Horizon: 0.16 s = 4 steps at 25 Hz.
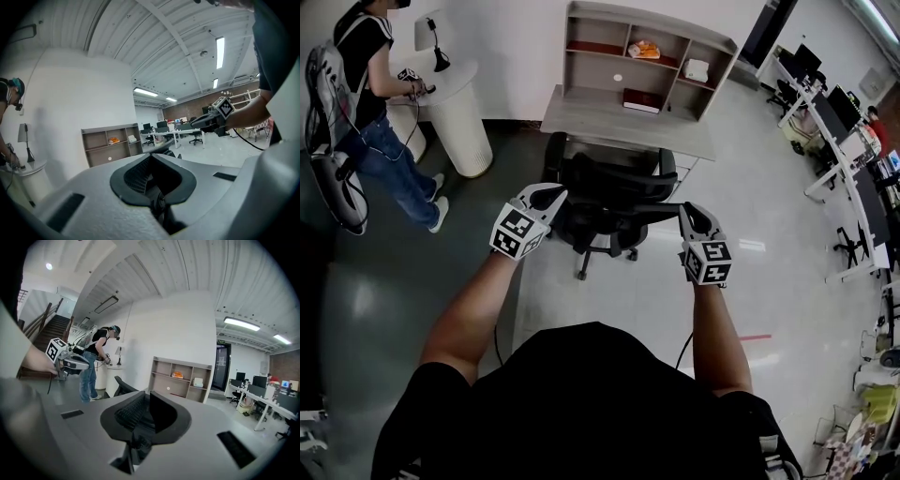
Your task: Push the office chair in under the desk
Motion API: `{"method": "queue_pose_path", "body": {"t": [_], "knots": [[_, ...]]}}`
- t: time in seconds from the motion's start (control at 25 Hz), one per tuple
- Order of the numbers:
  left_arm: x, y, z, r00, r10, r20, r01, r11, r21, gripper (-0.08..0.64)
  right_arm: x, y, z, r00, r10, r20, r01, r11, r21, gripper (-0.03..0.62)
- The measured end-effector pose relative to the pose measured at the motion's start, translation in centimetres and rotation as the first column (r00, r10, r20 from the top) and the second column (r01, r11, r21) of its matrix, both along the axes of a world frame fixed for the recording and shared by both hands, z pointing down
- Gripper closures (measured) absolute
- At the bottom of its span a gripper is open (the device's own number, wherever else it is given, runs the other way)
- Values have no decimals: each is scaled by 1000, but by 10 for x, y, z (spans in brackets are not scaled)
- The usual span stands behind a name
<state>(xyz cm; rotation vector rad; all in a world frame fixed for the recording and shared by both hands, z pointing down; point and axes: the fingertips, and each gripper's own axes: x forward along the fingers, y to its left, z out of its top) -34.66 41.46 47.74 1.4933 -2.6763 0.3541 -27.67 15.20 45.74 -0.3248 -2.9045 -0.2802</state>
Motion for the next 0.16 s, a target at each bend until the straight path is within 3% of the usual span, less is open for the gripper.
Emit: {"method": "queue_pose_path", "body": {"t": [0.16], "knots": [[4, -7, 2, 1000, -6, 1, 6, 1000, -7, 543, 5, -14, -6, 1000, 5, 3, -5, 1000, 9, 568]]}}
